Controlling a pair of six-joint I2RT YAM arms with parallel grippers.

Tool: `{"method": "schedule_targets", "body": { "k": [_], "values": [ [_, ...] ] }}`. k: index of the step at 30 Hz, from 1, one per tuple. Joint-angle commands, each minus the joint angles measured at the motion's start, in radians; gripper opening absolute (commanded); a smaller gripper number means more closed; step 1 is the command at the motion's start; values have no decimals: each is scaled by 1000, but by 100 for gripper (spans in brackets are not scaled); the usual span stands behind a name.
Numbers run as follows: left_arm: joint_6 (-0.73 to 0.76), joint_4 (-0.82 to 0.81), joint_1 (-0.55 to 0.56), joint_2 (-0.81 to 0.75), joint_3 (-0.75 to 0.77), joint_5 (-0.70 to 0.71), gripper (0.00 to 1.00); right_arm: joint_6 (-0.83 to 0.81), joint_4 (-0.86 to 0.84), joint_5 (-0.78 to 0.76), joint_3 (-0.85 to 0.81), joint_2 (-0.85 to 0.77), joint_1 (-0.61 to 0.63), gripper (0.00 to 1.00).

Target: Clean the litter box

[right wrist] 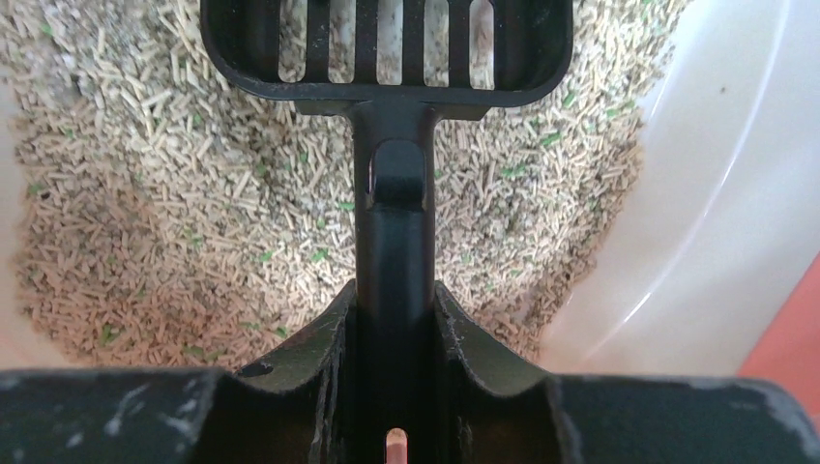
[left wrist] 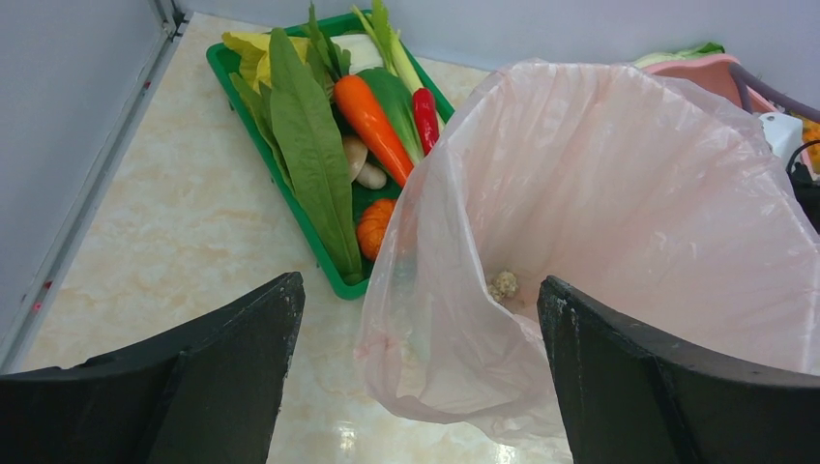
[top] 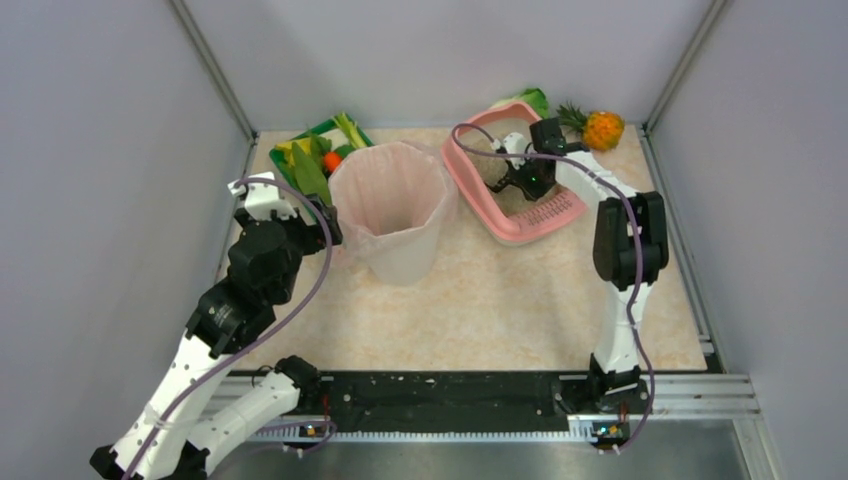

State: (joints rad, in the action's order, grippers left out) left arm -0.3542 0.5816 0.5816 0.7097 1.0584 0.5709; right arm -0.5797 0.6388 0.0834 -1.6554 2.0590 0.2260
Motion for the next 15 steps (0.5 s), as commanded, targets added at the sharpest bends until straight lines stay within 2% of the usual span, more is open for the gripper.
{"method": "schedule_targets", "body": {
  "k": [1,5,10,15],
  "values": [
    [-22,-46,1,-1,-3,24,95,-19,-158,110,2,12,56,0],
    [-27,-40,0,-4,-2,28,95,-36,-227,182,21,21,77,0],
    [-33,-33,0,-9,-1,30,95,18,-301,278,32,30,81,0],
    [-37,-33,0,-17,-7,34,95,69,-383,277,88,4,79,0]
  ]
}}
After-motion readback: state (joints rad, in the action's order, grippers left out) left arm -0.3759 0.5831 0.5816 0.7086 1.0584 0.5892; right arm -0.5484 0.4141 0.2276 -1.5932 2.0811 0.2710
